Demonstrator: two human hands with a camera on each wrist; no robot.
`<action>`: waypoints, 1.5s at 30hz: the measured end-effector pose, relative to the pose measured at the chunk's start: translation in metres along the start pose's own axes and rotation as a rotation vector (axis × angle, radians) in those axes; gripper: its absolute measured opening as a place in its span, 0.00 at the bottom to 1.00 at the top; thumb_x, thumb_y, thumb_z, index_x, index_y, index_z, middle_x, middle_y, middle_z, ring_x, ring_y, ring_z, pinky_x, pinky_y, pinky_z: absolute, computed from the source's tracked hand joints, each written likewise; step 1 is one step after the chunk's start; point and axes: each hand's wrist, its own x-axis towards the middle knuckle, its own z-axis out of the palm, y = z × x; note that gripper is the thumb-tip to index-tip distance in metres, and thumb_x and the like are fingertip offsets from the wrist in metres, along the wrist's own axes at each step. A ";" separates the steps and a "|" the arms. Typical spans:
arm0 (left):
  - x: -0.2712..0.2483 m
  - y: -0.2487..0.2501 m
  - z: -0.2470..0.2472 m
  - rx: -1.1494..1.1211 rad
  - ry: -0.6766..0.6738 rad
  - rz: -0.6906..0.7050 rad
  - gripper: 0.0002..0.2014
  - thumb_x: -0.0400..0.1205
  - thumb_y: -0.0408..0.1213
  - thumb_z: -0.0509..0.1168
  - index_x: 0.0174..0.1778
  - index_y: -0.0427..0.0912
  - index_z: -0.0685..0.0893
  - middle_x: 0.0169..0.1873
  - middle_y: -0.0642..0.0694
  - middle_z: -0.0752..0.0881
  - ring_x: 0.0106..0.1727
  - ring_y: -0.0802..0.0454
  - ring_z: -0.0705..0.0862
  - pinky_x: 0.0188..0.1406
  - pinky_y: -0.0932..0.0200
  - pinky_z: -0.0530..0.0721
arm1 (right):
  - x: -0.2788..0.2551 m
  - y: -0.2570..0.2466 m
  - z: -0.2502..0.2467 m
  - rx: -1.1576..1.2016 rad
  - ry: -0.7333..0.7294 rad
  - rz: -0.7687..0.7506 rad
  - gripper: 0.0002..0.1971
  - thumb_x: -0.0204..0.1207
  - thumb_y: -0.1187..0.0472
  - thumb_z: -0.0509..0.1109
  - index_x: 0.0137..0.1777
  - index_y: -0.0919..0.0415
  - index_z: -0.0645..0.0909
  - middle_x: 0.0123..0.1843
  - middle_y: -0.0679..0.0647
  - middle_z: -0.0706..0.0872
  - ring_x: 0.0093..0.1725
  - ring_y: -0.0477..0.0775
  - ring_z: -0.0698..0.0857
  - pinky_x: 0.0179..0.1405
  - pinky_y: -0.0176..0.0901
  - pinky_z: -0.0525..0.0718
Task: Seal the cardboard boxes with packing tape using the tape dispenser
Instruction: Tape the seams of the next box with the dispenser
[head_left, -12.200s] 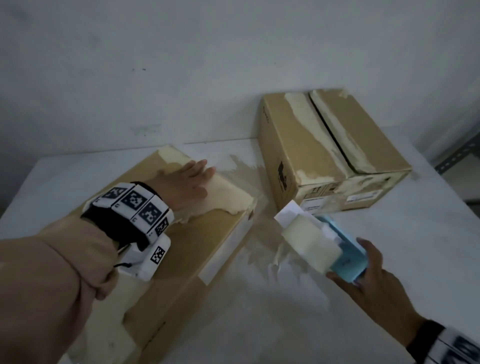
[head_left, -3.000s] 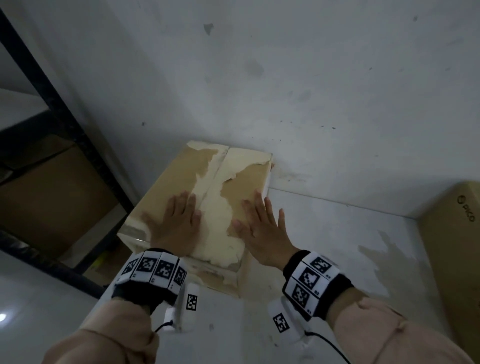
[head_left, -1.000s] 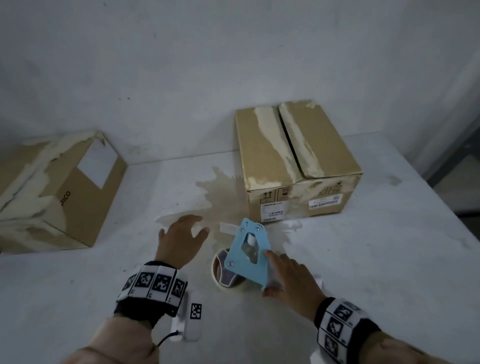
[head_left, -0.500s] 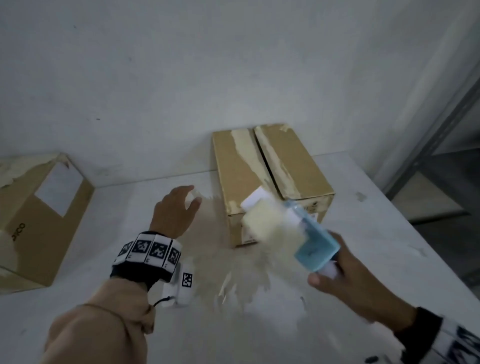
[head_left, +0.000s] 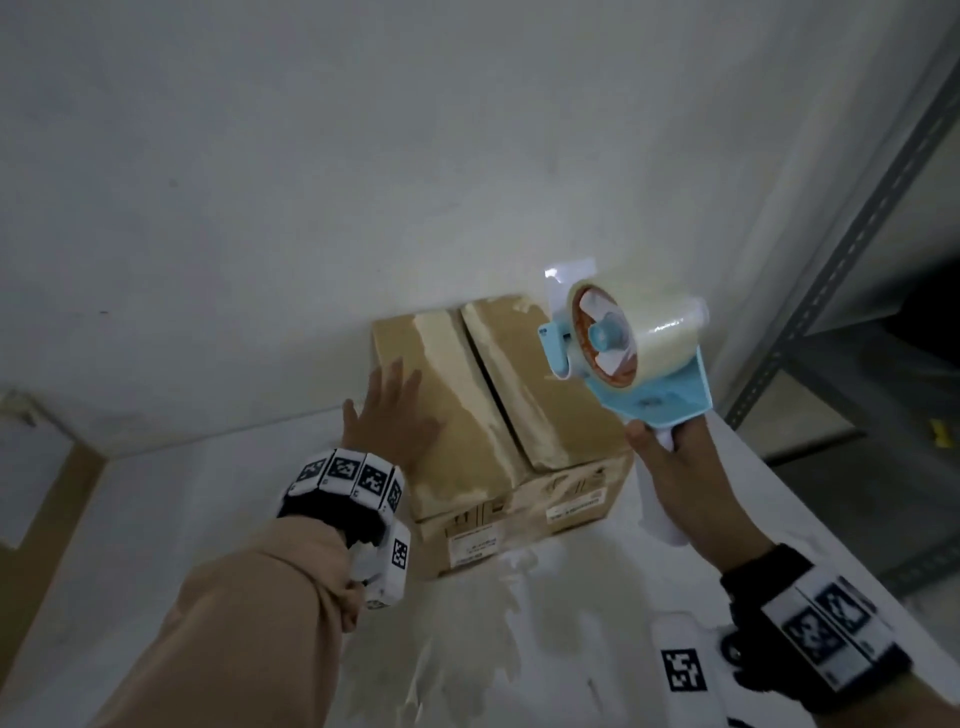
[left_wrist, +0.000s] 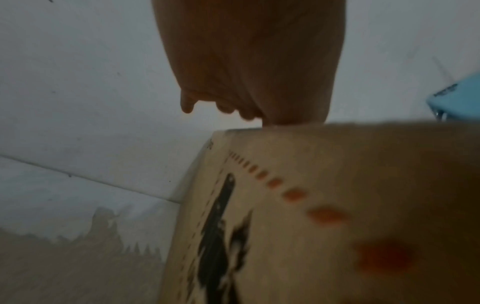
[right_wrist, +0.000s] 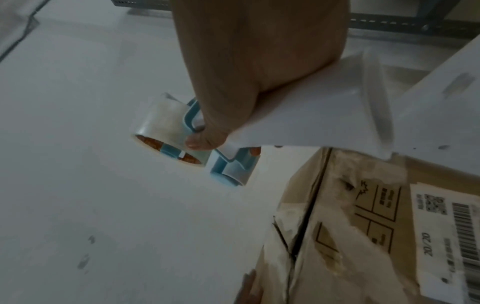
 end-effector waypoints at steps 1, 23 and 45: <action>-0.001 0.002 0.000 -0.022 -0.066 -0.007 0.30 0.83 0.60 0.40 0.80 0.52 0.50 0.83 0.50 0.49 0.82 0.55 0.36 0.77 0.32 0.55 | 0.002 0.003 0.003 -0.004 -0.004 0.006 0.22 0.77 0.62 0.67 0.70 0.60 0.66 0.63 0.41 0.77 0.58 0.25 0.77 0.52 0.18 0.73; -0.089 -0.043 -0.029 -0.055 0.238 0.020 0.29 0.67 0.64 0.54 0.46 0.45 0.86 0.45 0.44 0.87 0.49 0.41 0.86 0.57 0.44 0.77 | -0.001 0.009 0.015 -0.039 -0.202 0.159 0.08 0.83 0.64 0.56 0.60 0.57 0.70 0.52 0.41 0.79 0.45 0.21 0.80 0.49 0.24 0.77; -0.071 -0.059 -0.024 -0.069 -0.211 -0.219 0.37 0.71 0.72 0.53 0.76 0.66 0.56 0.69 0.44 0.69 0.68 0.43 0.74 0.65 0.47 0.73 | 0.009 -0.022 0.010 0.066 -0.278 0.120 0.47 0.54 0.22 0.66 0.53 0.67 0.74 0.33 0.50 0.85 0.35 0.49 0.85 0.40 0.35 0.85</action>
